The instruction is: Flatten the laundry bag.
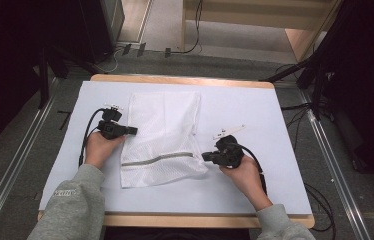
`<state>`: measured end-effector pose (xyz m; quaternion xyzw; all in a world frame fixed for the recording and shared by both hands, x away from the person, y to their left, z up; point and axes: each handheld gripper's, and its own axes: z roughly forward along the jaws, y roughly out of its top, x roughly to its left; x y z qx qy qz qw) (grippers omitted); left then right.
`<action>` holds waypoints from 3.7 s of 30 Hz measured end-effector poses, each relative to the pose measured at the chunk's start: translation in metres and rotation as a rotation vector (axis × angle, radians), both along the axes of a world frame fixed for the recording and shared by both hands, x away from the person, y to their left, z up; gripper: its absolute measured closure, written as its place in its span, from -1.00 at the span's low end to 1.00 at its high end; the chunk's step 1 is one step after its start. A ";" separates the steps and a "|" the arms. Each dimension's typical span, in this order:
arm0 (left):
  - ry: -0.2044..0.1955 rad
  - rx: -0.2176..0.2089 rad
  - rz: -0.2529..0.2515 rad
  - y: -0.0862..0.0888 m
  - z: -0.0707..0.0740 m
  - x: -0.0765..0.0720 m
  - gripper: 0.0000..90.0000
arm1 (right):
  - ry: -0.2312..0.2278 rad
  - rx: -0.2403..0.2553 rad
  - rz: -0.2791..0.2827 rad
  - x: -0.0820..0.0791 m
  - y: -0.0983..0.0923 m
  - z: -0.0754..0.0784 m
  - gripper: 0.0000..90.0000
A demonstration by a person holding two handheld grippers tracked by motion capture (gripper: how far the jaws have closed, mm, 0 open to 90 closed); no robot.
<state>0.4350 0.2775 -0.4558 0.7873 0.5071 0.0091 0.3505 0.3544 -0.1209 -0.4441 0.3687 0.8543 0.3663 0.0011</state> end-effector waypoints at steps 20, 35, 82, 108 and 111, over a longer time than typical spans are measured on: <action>-0.020 -0.009 -0.012 0.002 -0.002 -0.001 1.00 | 0.055 -0.062 -0.062 -0.037 -0.053 -0.012 1.00; -0.020 -0.068 -0.028 -0.001 0.011 -0.007 0.63 | -0.024 0.001 -0.056 -0.036 -0.057 -0.007 0.58; -0.121 -0.058 -0.280 -0.084 0.040 -0.076 -0.05 | -0.006 0.001 -0.045 -0.006 -0.010 -0.017 1.00; -0.018 0.004 -0.414 -0.146 -0.006 -0.084 0.95 | 0.012 0.000 -0.032 -0.006 -0.010 -0.025 1.00; -0.014 -0.012 -0.427 -0.146 -0.008 -0.083 0.94 | 0.027 0.007 -0.031 -0.006 -0.010 -0.025 1.00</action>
